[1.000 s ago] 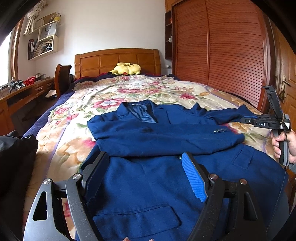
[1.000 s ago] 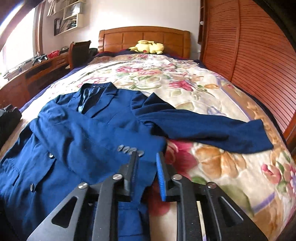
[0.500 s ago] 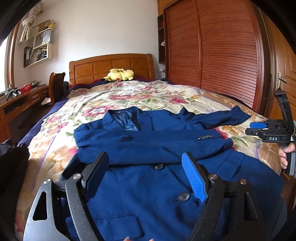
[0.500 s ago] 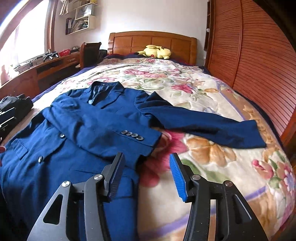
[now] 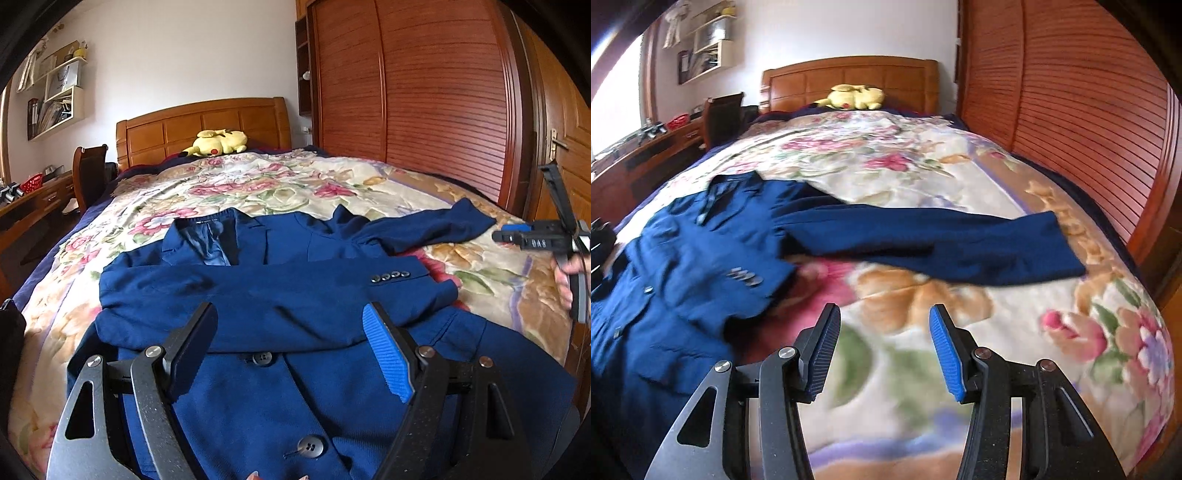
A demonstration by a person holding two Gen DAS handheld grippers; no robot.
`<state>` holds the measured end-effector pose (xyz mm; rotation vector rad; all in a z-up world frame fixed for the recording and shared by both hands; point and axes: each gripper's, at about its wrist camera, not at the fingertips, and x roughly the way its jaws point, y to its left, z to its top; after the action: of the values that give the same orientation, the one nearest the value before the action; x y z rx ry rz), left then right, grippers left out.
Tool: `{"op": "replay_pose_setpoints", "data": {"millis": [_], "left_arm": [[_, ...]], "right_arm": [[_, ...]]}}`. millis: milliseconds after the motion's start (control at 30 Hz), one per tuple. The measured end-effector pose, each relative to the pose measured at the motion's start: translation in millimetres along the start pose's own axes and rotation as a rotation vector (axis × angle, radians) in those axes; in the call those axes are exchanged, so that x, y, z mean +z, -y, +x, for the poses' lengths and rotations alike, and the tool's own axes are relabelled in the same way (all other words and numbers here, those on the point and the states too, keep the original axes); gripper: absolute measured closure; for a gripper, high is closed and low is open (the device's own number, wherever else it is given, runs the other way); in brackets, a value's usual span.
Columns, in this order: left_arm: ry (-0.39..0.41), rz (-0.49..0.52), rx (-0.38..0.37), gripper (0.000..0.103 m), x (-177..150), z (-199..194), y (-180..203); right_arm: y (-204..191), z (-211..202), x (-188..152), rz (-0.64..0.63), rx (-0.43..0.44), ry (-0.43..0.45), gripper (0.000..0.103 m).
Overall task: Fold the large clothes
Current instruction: 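Move the right gripper to the outstretched sleeve cuff and grasp it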
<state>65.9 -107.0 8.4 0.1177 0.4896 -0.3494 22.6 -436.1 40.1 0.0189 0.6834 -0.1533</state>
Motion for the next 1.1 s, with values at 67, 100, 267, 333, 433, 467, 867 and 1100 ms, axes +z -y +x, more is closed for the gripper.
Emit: {"op": "replay_pose_setpoints", "data": {"millis": [67, 100, 267, 333, 433, 467, 867, 1100], "left_arm": [[-0.007, -0.004, 0.007, 0.021, 1.0, 4.2, 0.8], [-0.008, -0.007, 0.009, 0.021, 1.6, 5.5, 0.7], [-0.011, -0.029, 0.022, 0.021, 1.0, 10.7, -2.0], [-0.021, -0.038, 0.023, 0.021, -0.3, 13.7, -3.5], [-0.035, -0.040, 0.021, 0.021, -2.5, 17.3, -4.2], [-0.036, -0.039, 0.020, 0.021, -3.3, 17.7, -4.2], [-0.052, -0.028, 0.016, 0.021, -4.1, 21.4, -3.3], [-0.065, -0.020, 0.019, 0.021, -5.4, 24.3, -1.5]], "right_arm": [[16.1, 13.1, 6.6, 0.009, -0.027, -0.008, 0.051], [25.1, 20.2, 10.8, 0.014, -0.038, -0.013, 0.051], [63.7, 51.4, 31.4, 0.042, -0.111, -0.024, 0.051], [79.5, 59.4, 37.6, 0.066, -0.129, -0.019, 0.051], [96.5, 73.7, 45.5, 0.095, -0.185, -0.027, 0.043], [101.2, 78.2, 47.0, 0.105, -0.188, -0.032, 0.042], [152.1, 128.5, 63.7, 0.212, -0.272, -0.107, 0.037], [162.1, 156.2, 57.9, 0.226, -0.281, -0.199, 0.037]]}}
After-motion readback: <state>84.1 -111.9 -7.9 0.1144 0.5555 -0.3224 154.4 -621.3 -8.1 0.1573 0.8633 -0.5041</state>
